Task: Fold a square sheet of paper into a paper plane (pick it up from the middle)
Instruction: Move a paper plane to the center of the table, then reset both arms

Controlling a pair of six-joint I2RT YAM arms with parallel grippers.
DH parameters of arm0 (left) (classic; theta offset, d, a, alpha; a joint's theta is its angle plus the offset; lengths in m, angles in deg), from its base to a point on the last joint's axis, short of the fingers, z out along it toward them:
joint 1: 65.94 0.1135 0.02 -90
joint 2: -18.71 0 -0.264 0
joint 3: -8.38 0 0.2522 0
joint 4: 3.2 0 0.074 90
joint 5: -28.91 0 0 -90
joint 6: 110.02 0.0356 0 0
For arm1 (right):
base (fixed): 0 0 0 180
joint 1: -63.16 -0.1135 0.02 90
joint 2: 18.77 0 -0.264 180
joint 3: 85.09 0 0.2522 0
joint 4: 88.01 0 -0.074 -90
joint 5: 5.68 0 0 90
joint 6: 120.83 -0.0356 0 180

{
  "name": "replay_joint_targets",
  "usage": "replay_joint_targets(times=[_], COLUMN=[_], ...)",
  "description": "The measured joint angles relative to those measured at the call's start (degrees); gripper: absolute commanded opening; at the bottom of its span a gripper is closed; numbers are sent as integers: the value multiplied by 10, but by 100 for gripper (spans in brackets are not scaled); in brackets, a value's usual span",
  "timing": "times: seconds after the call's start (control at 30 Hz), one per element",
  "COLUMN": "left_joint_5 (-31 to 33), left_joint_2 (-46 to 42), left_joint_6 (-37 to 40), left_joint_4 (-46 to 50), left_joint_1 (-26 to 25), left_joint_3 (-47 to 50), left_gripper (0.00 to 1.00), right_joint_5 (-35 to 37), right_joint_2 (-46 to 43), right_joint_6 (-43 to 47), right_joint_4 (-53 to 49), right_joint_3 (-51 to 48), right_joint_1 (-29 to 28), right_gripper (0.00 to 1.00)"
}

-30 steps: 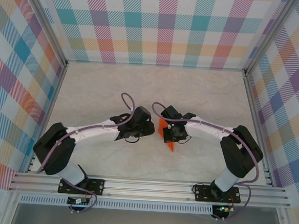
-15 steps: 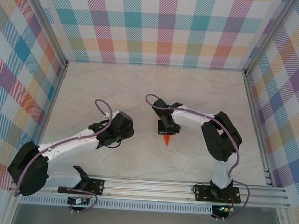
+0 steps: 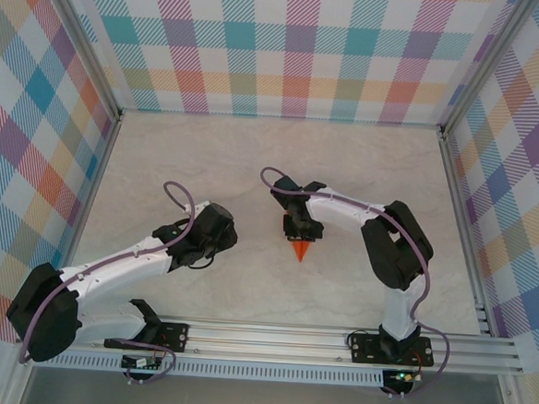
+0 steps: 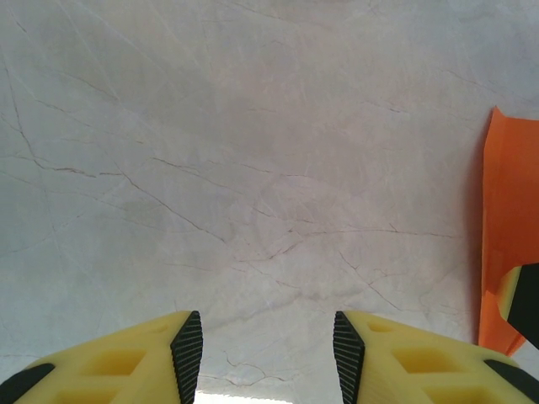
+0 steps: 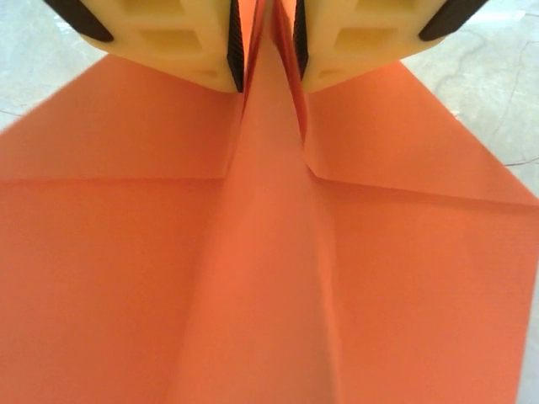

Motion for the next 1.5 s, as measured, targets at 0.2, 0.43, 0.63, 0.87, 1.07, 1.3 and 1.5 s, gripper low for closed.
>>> replay_joint_targets(times=[0.2,0.43,0.63,0.87,1.07,1.3,1.5], left_joint_5=[0,15,62,179,285,362,396], left_joint_2=[-2,-16,-53,-113,-171,-195,-192], left_joint_6=[0,5,23,54,77,96,115], left_joint_4=[0,9,35,85,113,126,129], left_joint_1=[0,0,1,3,5,19,26], left_joint_3=[0,0,0,2,23,41,53], left_gripper=[49,54,70,90,100,100,100], right_joint_5=[3,34,155,273,294,244,173], right_joint_2=[-23,-156,-356,-483,-494,-399,-339], right_joint_6=[13,26,61,102,173,260,327], right_joint_4=[-21,-34,-12,47,169,384,558], right_joint_3=[14,10,-25,-195,-365,-470,-483], right_joint_1=[-1,-8,-9,92,204,283,299], right_gripper=[37,53,82,100,100,100,100])
